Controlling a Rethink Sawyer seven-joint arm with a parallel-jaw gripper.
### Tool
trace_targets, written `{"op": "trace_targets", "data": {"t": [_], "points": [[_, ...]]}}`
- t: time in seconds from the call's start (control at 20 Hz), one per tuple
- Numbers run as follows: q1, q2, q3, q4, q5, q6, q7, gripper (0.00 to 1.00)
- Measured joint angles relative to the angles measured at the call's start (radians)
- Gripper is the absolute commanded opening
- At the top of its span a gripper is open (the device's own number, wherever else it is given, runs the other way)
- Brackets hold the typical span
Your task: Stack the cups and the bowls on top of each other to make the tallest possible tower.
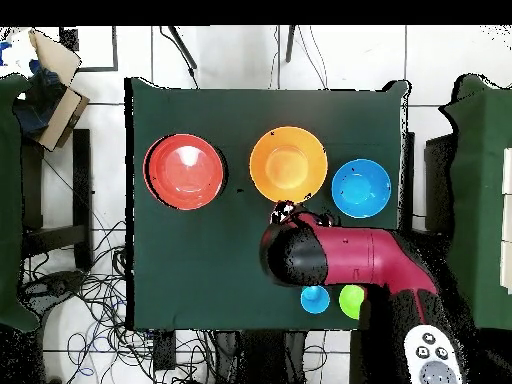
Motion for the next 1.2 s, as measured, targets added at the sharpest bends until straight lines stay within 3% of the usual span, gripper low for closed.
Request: {"op": "trace_targets", "data": {"t": [0.9, 1.2], "points": [[0.129, -0.001, -0.159, -0.006, 0.123, 0.000, 0.024, 1.00], [0.133, 0.029, -0.184, -0.031, 0.131, 0.000, 0.024, 1.00]]}}
